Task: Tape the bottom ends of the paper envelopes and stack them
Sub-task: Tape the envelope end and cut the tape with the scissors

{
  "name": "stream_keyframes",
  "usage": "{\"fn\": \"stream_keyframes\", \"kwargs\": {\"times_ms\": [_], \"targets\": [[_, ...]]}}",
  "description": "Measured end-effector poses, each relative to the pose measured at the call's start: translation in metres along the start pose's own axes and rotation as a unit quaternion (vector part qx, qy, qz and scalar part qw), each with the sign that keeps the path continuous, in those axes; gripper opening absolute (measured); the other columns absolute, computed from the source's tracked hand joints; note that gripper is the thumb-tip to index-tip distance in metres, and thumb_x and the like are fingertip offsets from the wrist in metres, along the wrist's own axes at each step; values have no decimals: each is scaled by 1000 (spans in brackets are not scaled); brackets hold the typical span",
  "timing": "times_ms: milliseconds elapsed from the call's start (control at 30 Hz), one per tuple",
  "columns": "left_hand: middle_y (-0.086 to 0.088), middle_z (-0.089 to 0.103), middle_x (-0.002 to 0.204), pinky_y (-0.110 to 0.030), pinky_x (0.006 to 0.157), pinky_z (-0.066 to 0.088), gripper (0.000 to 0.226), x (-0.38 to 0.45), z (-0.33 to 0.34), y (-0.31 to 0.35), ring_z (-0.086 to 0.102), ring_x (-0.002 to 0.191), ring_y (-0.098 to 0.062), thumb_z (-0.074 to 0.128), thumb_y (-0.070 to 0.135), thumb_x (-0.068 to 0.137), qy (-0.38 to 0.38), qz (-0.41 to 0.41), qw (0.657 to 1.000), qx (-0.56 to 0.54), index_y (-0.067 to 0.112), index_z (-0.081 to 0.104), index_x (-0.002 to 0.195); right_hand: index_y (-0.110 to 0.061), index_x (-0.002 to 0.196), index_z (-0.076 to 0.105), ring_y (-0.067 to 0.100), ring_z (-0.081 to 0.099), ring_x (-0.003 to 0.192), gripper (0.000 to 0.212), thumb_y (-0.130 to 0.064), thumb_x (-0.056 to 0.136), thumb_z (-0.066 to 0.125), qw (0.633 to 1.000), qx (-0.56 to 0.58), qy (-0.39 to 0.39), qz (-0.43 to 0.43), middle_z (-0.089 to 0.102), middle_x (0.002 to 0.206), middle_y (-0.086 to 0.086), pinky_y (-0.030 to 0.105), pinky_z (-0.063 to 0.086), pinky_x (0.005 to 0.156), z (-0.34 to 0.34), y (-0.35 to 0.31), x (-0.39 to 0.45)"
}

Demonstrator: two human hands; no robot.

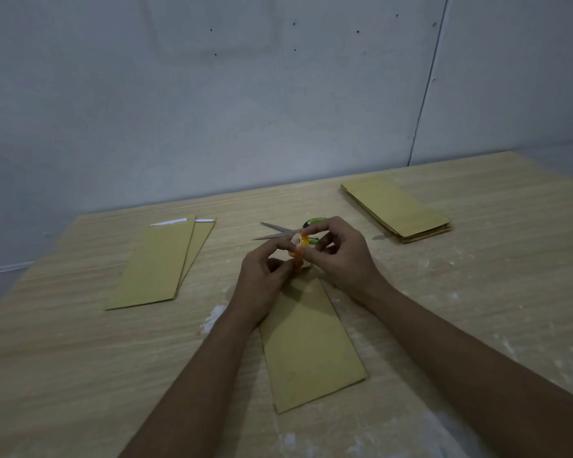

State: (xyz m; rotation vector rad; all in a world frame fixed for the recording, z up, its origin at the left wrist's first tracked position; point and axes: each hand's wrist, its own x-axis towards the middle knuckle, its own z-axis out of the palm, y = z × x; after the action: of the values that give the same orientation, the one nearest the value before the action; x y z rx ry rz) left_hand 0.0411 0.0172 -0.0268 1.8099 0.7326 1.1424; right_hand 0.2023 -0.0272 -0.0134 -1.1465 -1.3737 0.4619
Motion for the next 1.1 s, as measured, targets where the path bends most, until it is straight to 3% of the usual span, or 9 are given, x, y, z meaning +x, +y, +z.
{"fn": "stream_keyframes", "kwargs": {"times_ms": [67, 133, 267, 400, 500, 633, 733, 933, 1100], "targets": [[7, 68, 126, -38, 64, 54, 16, -1, 1, 2, 67, 70, -30, 65, -8, 88, -5, -6, 1000, -5, 7, 63, 95, -16, 94, 71, 14, 62, 74, 13, -23, 85, 77, 1000, 10, 10, 15, 67, 100, 2, 34, 54, 62, -2, 0, 2], [6, 68, 126, -32, 62, 51, 17, -1, 2, 4, 65, 66, -19, 66, -6, 88, -12, -1, 1000, -5, 10, 61, 93, -19, 89, 72, 14, 63, 76, 4, -17, 87, 75, 999, 16, 17, 23, 67, 97, 3, 34, 55, 67, -5, 2, 5], [6, 67, 128, -27, 62, 49, 17, -2, 1, 7, 64, 67, -12, 66, -4, 90, -24, -2, 1000, -16, 12, 62, 94, -26, 86, 71, 25, 68, 83, 15, -11, 90, 70, 998, 30, 16, 50, 70, 97, 10, 44, 59, 78, -6, 3, 7], [11, 68, 125, -22, 63, 48, 17, -3, 1, 10, 64, 68, -8, 67, -4, 89, -26, -9, 999, -29, 11, 65, 95, -20, 86, 69, -3, 59, 66, 19, -5, 94, 63, 995, 50, 2, 81, 68, 82, -3, 15, 48, 63, -4, -2, 8], [15, 67, 122, -21, 66, 48, 19, -3, 2, 11, 61, 69, -5, 69, 0, 89, -26, -10, 1000, -13, 17, 67, 96, -15, 88, 67, -7, 55, 62, 14, -7, 97, 58, 992, 61, -5, 114, 64, 78, -5, 8, 41, 59, -3, -3, 7], [13, 66, 118, -22, 70, 51, 17, -2, 2, 8, 65, 80, -9, 72, 10, 89, -14, -2, 999, 30, 17, 70, 105, -12, 94, 63, -9, 55, 63, 13, -12, 101, 52, 989, 59, -6, 133, 61, 79, -4, 9, 42, 60, 0, 0, 6], [15, 68, 113, -22, 64, 49, 10, -2, 4, 8, 64, 73, -17, 70, 15, 92, -7, -18, 1000, 24, 11, 69, 101, -8, 98, 62, -6, 54, 67, 14, -15, 102, 51, 991, 37, 1, 130, 60, 84, 0, 14, 44, 66, 3, 2, 4], [9, 67, 93, -21, 62, 44, 7, -2, 4, 12, 61, 70, -10, 63, 21, 97, -7, -44, 999, 6, 17, 65, 92, -2, 100, 59, 11, 52, 75, 15, -12, 103, 48, 995, 22, 17, 91, 57, 89, 10, 19, 45, 68, 9, 0, 1], [2, 63, 86, -29, 66, 47, 7, 1, 5, 11, 62, 68, -9, 61, 19, 98, 10, -57, 998, -5, 14, 62, 92, -7, 90, 57, 9, 49, 68, 16, -10, 103, 48, 997, 39, 26, 67, 53, 76, 6, 17, 43, 64, 9, -3, 1]]}}
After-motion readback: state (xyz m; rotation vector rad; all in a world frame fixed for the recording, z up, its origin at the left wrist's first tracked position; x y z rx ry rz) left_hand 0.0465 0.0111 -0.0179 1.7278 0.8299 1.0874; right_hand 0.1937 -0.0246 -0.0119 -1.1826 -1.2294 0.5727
